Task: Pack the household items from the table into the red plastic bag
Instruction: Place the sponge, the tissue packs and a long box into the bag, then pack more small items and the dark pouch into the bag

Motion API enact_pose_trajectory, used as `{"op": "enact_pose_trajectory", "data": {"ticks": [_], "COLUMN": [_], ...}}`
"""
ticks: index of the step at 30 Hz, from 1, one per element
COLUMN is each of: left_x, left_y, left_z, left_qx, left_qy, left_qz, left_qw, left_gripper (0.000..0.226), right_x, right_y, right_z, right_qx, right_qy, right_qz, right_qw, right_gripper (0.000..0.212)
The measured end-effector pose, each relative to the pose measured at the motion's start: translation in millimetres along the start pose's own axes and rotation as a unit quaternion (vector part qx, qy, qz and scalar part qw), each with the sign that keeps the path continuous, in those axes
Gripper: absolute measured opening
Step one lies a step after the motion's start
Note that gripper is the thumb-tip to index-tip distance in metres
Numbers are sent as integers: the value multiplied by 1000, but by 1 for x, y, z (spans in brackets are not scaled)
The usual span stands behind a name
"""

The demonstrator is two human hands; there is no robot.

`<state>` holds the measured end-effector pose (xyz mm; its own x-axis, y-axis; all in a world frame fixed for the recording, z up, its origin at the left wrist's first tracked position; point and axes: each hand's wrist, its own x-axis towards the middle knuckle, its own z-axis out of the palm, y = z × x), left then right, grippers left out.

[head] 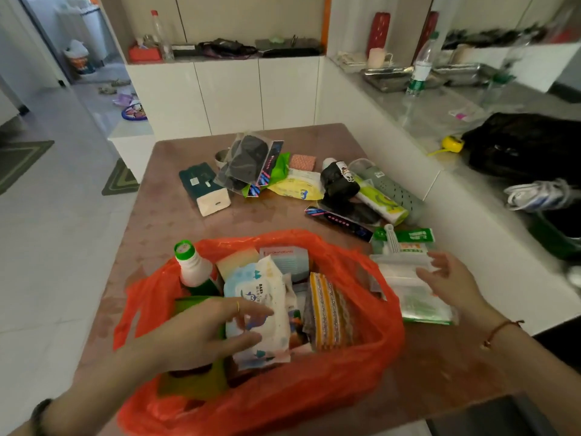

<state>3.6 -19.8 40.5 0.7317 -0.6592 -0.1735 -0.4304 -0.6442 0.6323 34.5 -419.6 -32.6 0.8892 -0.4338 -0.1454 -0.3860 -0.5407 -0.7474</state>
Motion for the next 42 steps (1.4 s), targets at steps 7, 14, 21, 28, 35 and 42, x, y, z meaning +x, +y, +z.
{"op": "enact_pose_trajectory", "data": {"ticks": [7,14,21,28,35,42], "left_x": [68,67,65,62,64,73], "left_y": [3,-44,-65,-49,-20,7], "left_z": [0,-10,-8,-5,25,51], "left_qx": [48,93,48,-191,-40,-61], "left_qy": [-20,-1,28,79,-54,-80], "left_qz": [57,37,12,-51,21,15], "left_qw": [997,995,998,977,998,995], "left_gripper": [41,42,69,48,65,78], "right_x": [39,46,-52,-124,-109,-55], "right_y": [-15,-32,-127,-122,-96,-82], "right_z": [47,31,17,89,79,59], "right_qx": [-405,-450,22,-205,-328,-238], "right_qy": [-128,-117,-110,-306,-318,-84], "right_qz": [-61,-82,-175,-241,-260,-94], "right_qw": [903,881,978,898,851,963], "right_gripper": [98,94,90,85,92,73]}}
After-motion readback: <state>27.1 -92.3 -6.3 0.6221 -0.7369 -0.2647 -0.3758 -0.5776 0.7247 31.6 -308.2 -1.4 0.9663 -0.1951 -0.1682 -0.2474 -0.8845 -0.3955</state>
